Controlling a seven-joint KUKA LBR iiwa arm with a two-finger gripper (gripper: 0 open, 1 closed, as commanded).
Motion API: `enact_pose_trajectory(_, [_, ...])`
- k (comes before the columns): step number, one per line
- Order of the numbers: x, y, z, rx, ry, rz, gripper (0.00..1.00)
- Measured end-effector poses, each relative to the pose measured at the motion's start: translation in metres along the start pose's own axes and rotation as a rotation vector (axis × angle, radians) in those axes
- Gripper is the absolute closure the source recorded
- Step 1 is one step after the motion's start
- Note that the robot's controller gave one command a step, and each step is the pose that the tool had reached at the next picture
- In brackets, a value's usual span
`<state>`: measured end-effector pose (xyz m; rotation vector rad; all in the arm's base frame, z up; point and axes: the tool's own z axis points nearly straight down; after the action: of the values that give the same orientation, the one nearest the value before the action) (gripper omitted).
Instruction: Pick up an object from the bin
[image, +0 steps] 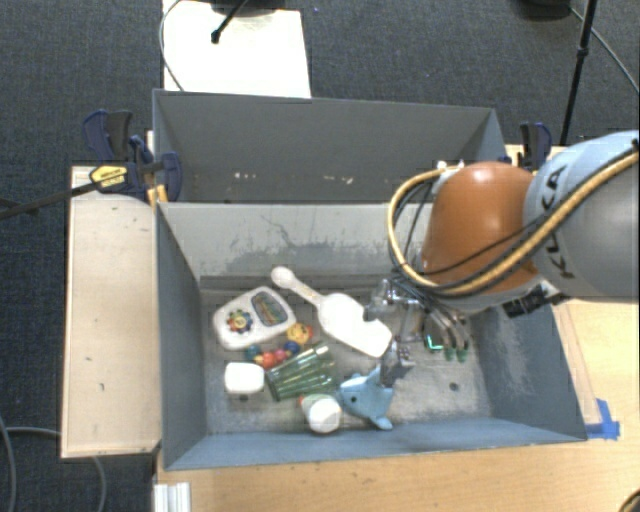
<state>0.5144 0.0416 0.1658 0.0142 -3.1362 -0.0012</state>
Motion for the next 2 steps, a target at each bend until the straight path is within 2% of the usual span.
enact_pose_trajectory(1, [-0.002,0.0,-0.004,0.0,-0.008,0.001,0.0])
enact_pose_trajectory(2, [-0.007,0.016,0.023,0.002,-0.016,-0.124,0.0])
